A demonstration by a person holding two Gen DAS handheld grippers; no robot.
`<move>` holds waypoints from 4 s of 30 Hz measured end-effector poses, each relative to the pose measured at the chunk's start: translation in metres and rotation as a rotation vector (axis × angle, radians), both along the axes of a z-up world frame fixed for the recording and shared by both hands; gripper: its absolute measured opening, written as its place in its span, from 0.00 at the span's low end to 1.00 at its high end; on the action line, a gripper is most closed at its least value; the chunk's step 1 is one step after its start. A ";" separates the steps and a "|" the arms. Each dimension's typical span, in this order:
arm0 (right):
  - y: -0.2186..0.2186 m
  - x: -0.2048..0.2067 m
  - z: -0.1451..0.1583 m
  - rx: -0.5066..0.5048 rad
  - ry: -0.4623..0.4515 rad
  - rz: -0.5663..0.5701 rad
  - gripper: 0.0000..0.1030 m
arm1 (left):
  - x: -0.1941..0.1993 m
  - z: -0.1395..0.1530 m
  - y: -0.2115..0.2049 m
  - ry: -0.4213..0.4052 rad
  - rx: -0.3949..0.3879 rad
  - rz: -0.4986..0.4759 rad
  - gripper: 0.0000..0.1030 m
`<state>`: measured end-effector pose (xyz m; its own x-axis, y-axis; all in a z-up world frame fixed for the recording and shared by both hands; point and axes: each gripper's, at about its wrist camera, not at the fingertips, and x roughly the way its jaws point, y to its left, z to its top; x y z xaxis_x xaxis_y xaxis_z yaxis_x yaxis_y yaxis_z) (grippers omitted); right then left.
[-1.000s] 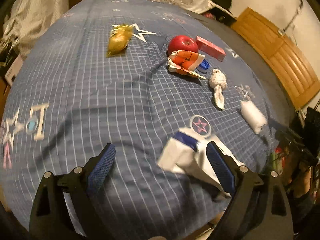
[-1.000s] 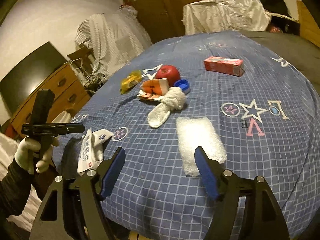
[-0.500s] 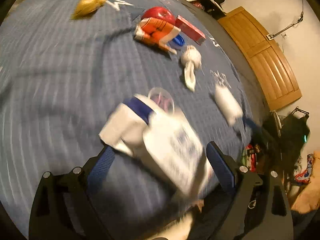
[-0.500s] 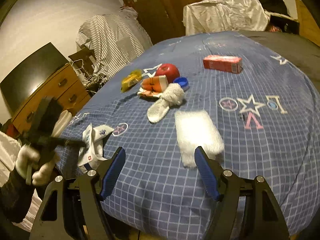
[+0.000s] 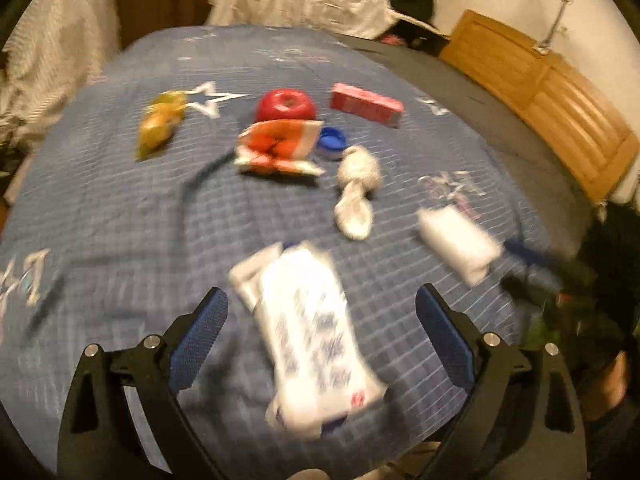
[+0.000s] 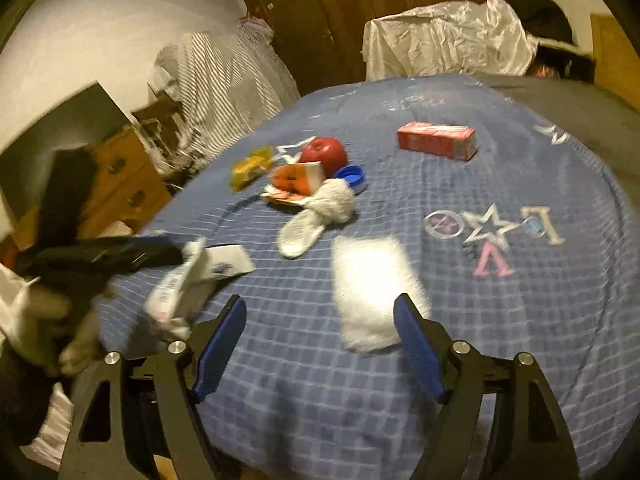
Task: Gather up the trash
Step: 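Grasp the white alcohol wipes pack with the left tool while the right tool grasps bubble wrap, then lift and carry the wipes pack and bubble wrap with both tools to the bucket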
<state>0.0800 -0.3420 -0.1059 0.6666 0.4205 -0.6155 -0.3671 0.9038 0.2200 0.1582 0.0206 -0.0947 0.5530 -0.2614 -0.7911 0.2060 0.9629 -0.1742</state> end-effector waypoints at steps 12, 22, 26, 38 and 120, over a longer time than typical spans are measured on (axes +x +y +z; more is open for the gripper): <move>0.030 0.079 -0.033 -0.313 0.165 0.098 0.80 | 0.003 -0.041 -0.006 0.042 0.127 0.158 0.84; 0.025 0.067 -0.038 -0.273 0.103 0.011 0.50 | 0.008 -0.053 -0.010 0.020 0.133 0.186 0.45; 0.026 0.052 -0.031 -0.237 0.044 -0.012 0.50 | 0.003 -0.048 -0.009 -0.005 0.126 0.198 0.41; 0.026 -0.023 0.035 -0.105 -0.239 -0.130 0.50 | -0.040 0.017 -0.011 -0.273 0.131 0.237 0.40; 0.387 -0.020 0.184 -0.012 -0.418 0.441 0.51 | -0.141 0.118 0.274 -0.529 0.210 0.814 0.40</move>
<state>0.0604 0.0446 0.0784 0.6173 0.7070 -0.3451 -0.7608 0.6482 -0.0329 0.0173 0.2945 0.0234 0.7969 0.4718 -0.3773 -0.5295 0.8462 -0.0603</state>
